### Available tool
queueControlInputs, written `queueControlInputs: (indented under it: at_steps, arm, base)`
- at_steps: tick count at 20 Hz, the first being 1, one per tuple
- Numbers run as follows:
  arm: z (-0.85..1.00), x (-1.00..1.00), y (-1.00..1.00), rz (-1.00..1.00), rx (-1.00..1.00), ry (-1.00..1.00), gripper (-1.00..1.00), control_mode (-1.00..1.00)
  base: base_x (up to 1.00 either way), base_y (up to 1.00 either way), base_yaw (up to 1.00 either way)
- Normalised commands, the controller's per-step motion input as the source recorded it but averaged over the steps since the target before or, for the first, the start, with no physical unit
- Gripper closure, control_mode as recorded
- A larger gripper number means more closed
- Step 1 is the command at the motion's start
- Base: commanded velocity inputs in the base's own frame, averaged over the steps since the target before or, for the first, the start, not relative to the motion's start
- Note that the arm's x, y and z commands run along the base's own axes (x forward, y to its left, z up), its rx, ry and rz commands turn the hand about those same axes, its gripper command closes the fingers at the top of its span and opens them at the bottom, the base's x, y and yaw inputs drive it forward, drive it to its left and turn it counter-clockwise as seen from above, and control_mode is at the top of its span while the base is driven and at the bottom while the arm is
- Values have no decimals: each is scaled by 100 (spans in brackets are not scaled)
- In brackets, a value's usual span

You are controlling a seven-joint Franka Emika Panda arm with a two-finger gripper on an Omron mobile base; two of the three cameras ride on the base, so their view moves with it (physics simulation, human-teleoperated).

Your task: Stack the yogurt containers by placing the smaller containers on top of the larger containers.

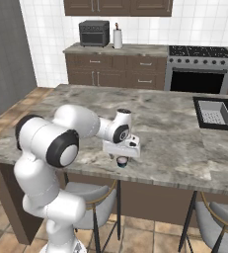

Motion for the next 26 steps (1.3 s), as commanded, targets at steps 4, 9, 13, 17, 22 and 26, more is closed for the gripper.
queueControlInputs:
  at_steps: [4,9,13,17,22,26]
  arm:
    - [-22,0,0,0,1,4,-100,-100]
    - [-22,2,0,0,1,4,-100,-100]
    - [-20,2,0,0,0,3,-100,-100]
    - [-17,1,-1,0,0,2,-100,-100]
    - [-7,0,0,0,1,0,100,-100]
    - [5,-15,0,0,3,-1,100,-100]
  base:
    - [0,0,0]
    - [0,0,0]
    - [0,0,0]
    - [0,0,0]
    - [0,0,0]
    - [0,0,0]
